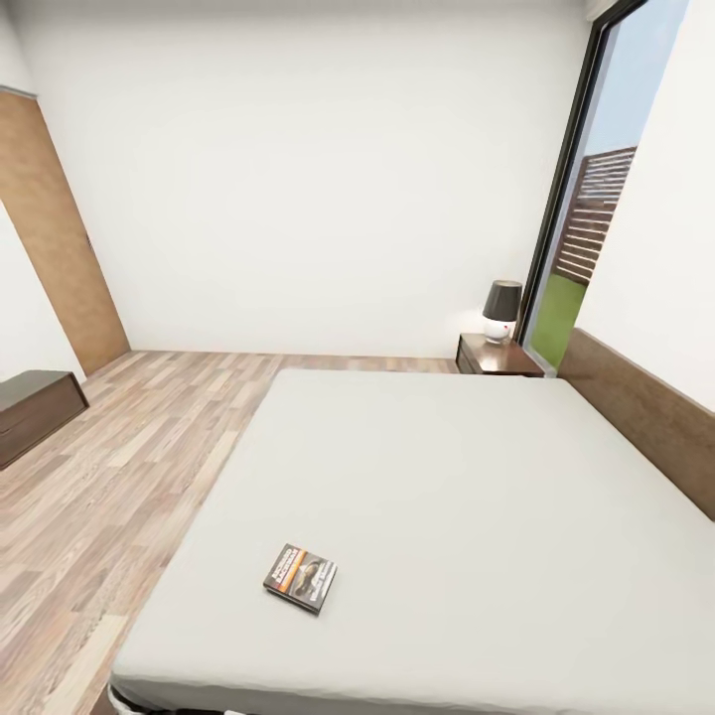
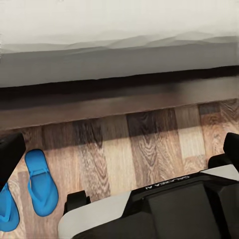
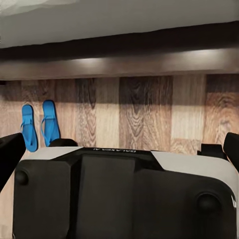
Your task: In the bedroom, move the book from the bed onto either nightstand, and place the two sandals side by side next to the bed.
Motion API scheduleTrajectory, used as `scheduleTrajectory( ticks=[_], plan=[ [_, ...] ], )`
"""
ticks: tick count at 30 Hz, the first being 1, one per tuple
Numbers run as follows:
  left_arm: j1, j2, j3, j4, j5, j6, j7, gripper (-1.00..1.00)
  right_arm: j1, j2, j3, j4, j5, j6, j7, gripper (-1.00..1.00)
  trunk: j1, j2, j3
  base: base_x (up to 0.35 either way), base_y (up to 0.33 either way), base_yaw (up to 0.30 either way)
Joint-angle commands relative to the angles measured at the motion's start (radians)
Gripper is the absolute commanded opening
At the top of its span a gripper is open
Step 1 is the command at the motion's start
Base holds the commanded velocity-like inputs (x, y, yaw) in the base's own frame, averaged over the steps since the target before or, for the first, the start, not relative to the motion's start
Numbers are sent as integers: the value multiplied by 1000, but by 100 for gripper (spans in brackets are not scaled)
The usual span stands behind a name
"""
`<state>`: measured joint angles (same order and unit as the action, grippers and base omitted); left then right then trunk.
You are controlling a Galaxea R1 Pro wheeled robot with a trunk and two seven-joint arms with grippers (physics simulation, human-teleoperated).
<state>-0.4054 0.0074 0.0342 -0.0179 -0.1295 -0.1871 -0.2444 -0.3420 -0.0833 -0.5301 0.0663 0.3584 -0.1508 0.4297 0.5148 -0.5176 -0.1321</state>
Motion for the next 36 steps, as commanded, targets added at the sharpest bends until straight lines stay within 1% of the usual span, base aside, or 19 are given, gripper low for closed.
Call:
scheduleTrajectory(
  ticks=[1,17,31,36],
  plan=[
    [-1,0,4,1,-10,-5,-1,100,-2,-1,-8,4,10,-7,0,100,-4,6,1,0,0,0],
    [-1,0,4,1,-10,-6,-1,100,-2,-1,-8,4,10,-7,0,100,-65,118,52,0,0,0],
    [-1,0,4,0,-10,-5,-1,100,-2,1,-8,3,7,-7,1,100,-65,118,52,0,0,0],
    [-1,0,4,0,-10,-6,-1,100,-2,0,-8,2,12,0,7,100,-65,118,52,0,0,0]
  ],
)
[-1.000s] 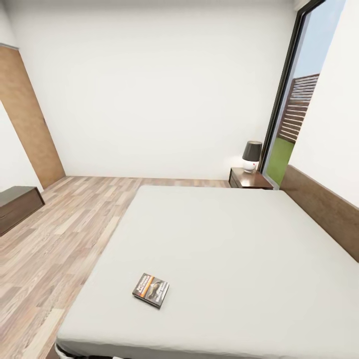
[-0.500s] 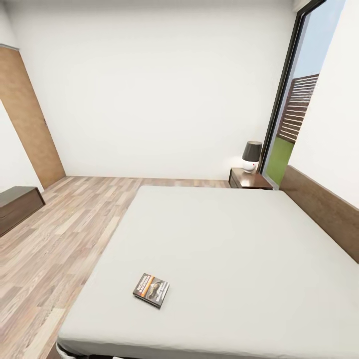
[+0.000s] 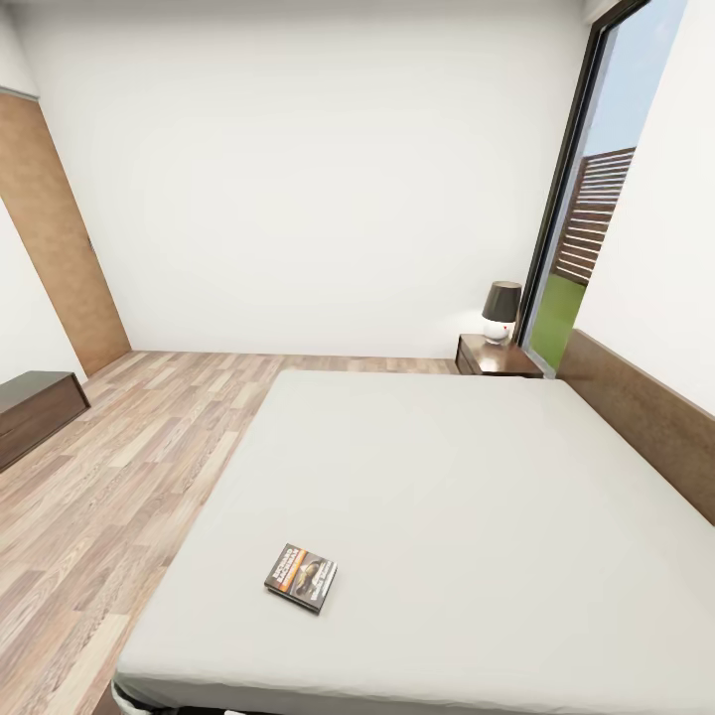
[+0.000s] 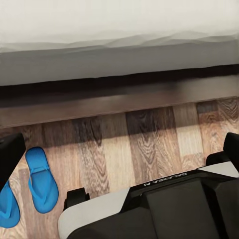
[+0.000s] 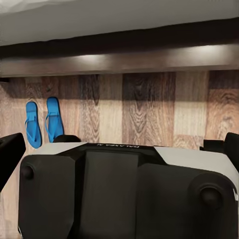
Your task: In the bedroom, move the book from the bed onto either nightstand, and place the two sandals side by side next to the bed.
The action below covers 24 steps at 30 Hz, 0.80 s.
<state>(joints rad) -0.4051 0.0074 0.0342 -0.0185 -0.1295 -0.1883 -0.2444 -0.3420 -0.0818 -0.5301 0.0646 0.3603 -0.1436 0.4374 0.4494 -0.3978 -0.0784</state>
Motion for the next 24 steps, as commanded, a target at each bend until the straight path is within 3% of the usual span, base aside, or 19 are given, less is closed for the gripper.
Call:
scheduleTrajectory(
  ticks=[1,24],
  plan=[
    [-1,0,4,1,-10,-5,-1,100,-2,-1,-8,4,11,-6,0,100,1,-2,-2,0,0,0],
    [-1,0,4,1,-10,-6,-1,100,-2,-13,-17,-12,3,-16,-3,100,1,-2,-2,0,0,0]
  ],
)
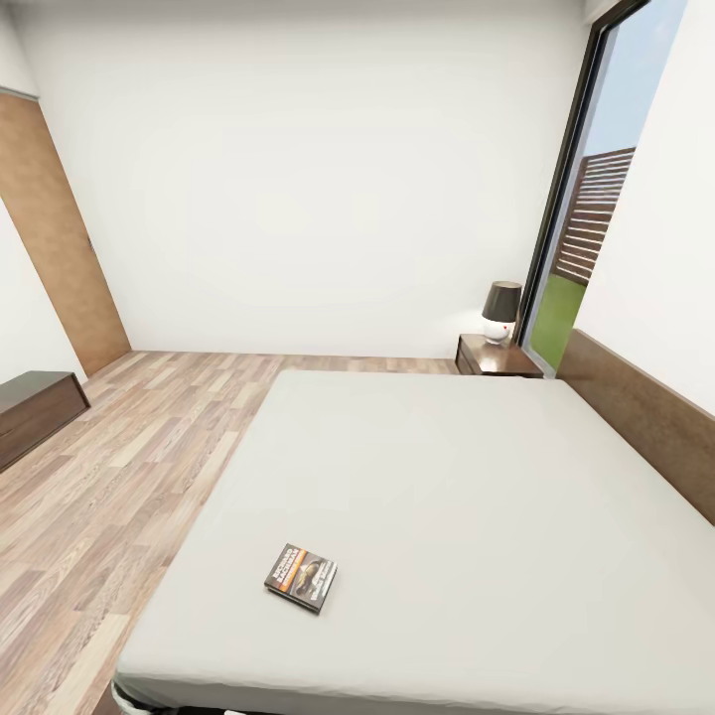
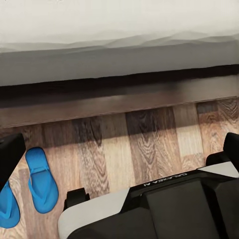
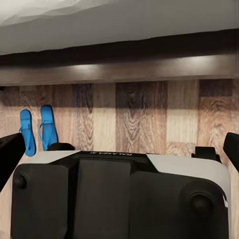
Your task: In the bedroom, move the book from the bed onto either nightstand, and place the two sandals side by side next to the bed.
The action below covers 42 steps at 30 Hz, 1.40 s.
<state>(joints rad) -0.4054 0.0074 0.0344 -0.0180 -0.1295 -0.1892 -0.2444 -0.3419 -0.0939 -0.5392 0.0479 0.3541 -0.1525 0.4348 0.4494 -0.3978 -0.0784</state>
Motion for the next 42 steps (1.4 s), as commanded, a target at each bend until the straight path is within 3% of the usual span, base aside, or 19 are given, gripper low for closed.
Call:
scheduleTrajectory(
  ticks=[1,19,21,25,26,28,29,30,32,36,37,40,42],
  plan=[
    [-1,0,4,1,-10,-5,-1,100,-2,-1,-8,5,10,-7,0,100,1,-2,-2,0,0,0],
    [-1,5,13,-1,-9,-5,-5,100,-2,-1,-8,4,10,-14,-2,100,1,-2,-2,0,0,0],
    [-1,9,25,-4,-9,-4,-23,100,-2,-1,-8,4,9,-26,-1,100,1,-2,-2,0,0,0],
    [-11,24,38,-44,-6,38,-120,100,-2,-1,-8,5,9,-47,-1,100,1,-2,-2,0,0,0],
    [-15,30,40,-73,-2,86,-153,100,-2,-1,-8,5,9,-49,-1,100,1,-2,-2,0,0,0],
    [-25,38,41,-196,11,244,-210,100,-2,-1,-8,5,9,-51,-1,100,1,-2,-2,0,0,0],
    [-34,40,42,-439,26,492,-253,100,-2,-1,-8,5,9,-53,-2,100,1,-2,-2,0,0,0],
    [-35,41,42,-488,28,538,-257,100,-2,-1,-8,5,9,-53,-2,100,1,-2,-2,0,0,0],
    [-37,41,42,-667,33,696,-267,100,-2,-1,-8,5,9,-53,-2,100,1,-2,-2,0,0,0],
    [-42,42,48,-905,35,862,-272,100,-2,-1,-8,5,9,-53,-1,100,1,-2,-2,0,0,0],
    [-57,42,58,-996,43,928,-273,100,-2,-1,-9,5,9,-53,0,100,1,-2,-2,0,0,0],
    [-130,43,96,-1070,73,1018,-270,100,-2,-2,-10,4,9,-53,2,100,1,-2,-2,0,0,0],
    [-200,43,150,-1081,90,1059,-267,100,-2,-5,-10,4,9,-53,3,100,1,-2,-2,0,0,0]
  ],
)
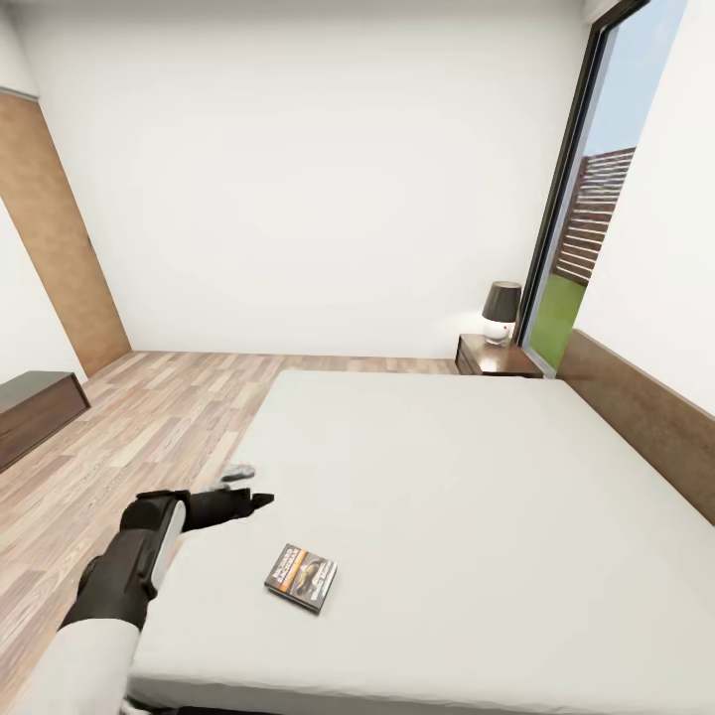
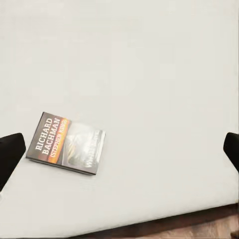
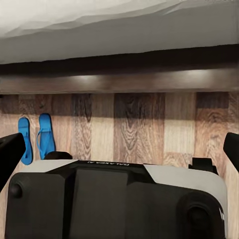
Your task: In the bedroom, move the book from the bed onto either nightstand, and place the two sandals side by side next to the bed.
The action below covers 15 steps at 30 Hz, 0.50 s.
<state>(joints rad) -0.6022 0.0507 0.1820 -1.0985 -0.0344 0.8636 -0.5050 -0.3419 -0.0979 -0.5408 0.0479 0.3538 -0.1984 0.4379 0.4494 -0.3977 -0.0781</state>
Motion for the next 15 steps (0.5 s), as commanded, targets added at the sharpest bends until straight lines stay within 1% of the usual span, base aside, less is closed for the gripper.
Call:
scheduleTrajectory(
  ticks=[1,3,5,6,7,8,9,11,12,13,14,15],
  plan=[
    [-17,0,20,4,-3,11,-5,100,-2,-2,-8,4,9,-7,0,100,1,-2,-3,0,0,0],
    [-55,0,95,56,3,22,3,100,-2,-4,-8,4,9,-7,1,100,1,-2,-3,0,0,0],
    [-77,-1,153,97,5,16,34,100,-2,-4,-8,4,8,-7,1,100,1,-2,-3,0,0,0],
    [-81,-1,164,103,6,12,47,100,-2,-5,-8,4,8,-7,1,100,1,-2,-3,0,0,0],
    [-86,-2,185,112,10,2,78,100,-2,-5,-8,4,8,-7,1,100,1,-2,-3,0,0,0],
    [-90,-3,202,118,18,-10,112,100,-2,-5,-8,4,8,-7,1,100,1,-2,-3,0,0,0],
    [-93,-4,216,122,34,-22,149,100,-2,-5,-8,4,8,-7,1,100,1,-2,-3,0,0,0],
    [-108,-6,230,128,95,-48,238,100,-2,-7,-8,4,8,-7,2,100,1,-2,-3,0,0,0],
    [-113,-7,232,130,112,-56,261,100,-2,-8,-8,4,8,-7,2,100,1,-2,-3,0,0,0],
    [-125,-7,235,141,162,-92,334,100,-2,-10,-8,4,8,-7,2,100,1,-2,-3,0,0,0],
    [-128,-8,236,146,178,-109,357,100,-2,-11,-8,4,8,-7,2,100,1,-2,-3,0,0,0],
    [-135,-8,237,197,232,-228,440,100,-2,-12,-8,4,8,-7,2,100,1,-2,-3,0,0,0]
  ],
)
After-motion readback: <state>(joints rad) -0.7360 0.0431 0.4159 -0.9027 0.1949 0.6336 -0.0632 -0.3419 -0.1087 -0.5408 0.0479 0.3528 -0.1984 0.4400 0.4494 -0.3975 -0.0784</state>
